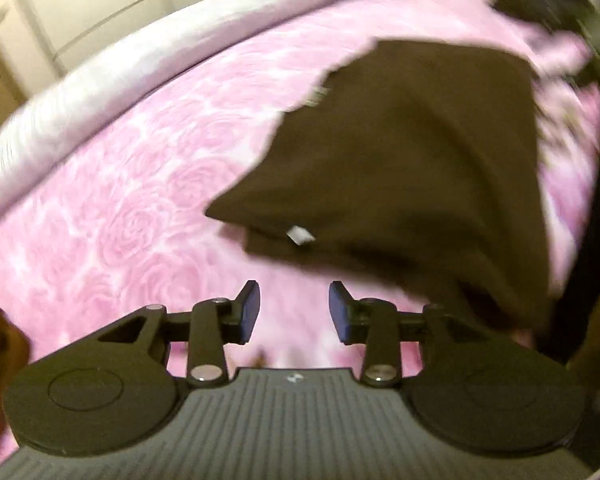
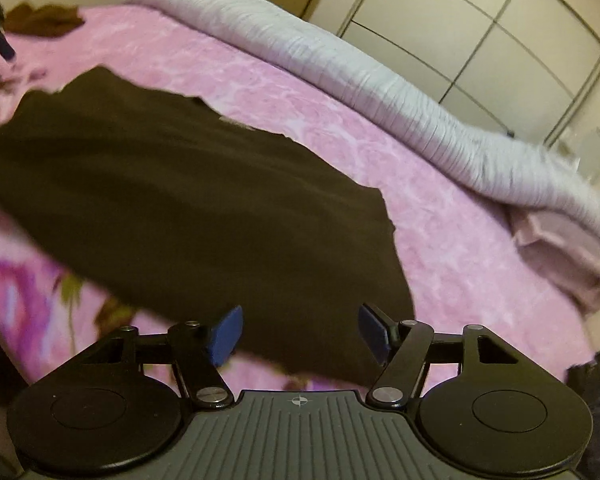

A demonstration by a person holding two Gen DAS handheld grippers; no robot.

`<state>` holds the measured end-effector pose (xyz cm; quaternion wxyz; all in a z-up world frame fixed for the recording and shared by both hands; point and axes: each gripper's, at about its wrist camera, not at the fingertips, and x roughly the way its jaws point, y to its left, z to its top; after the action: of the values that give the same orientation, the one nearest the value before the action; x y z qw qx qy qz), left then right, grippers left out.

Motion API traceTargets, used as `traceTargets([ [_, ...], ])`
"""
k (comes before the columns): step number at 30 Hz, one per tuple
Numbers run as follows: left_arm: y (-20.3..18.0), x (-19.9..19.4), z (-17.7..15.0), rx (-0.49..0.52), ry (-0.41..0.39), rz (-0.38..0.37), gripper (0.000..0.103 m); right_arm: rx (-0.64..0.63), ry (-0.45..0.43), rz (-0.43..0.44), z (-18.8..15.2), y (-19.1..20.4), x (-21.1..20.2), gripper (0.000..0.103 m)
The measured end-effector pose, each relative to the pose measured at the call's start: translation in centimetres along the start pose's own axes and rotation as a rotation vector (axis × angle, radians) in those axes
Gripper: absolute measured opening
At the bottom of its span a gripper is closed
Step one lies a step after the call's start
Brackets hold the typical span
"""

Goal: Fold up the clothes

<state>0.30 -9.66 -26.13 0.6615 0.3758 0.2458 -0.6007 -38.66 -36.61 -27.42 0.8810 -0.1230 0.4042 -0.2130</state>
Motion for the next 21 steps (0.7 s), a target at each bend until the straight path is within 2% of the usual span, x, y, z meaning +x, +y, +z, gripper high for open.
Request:
traceTargets([
  [6,5.8,5.9,1.7,-0.269,-0.002,-0.104,0.034,0.003,0.013,0.029,2.4,-1.7,4.3,0.066],
  [10,9.7,9.8,2.8,-0.448,-0.004,-0.173,0.029,0.06,0.004,0.07,4.2,-4.3,8.6,0.066],
  [11,10.7,10.7,3.1,-0.492,-0.005,-0.19,0.02,0.09,0.007,0.08,4.8,-5.4,9.9,0.066],
  [12,11.7,11.7,3.3,-0.537,-0.005,-0.208,0.006,0.125,0.015,0.089,5.4,-6.6,11.3,0.066],
  [15,11.4,11.1,3.2,-0.498,-0.038,-0.196,0.004,0.268,0.043,0.143,7.0,-11.0,16.0,0.066],
  [17,11.1,10.9,3.1,-0.472,-0.054,-0.179,0.003,0.356,0.061,0.14,7.7,-13.8,19.1,0.066],
  [21,11.3,11.0,2.6,-0.489,-0.081,-0.175,0.003,0.486,0.08,0.164,8.8,-18.4,24.1,0.066],
])
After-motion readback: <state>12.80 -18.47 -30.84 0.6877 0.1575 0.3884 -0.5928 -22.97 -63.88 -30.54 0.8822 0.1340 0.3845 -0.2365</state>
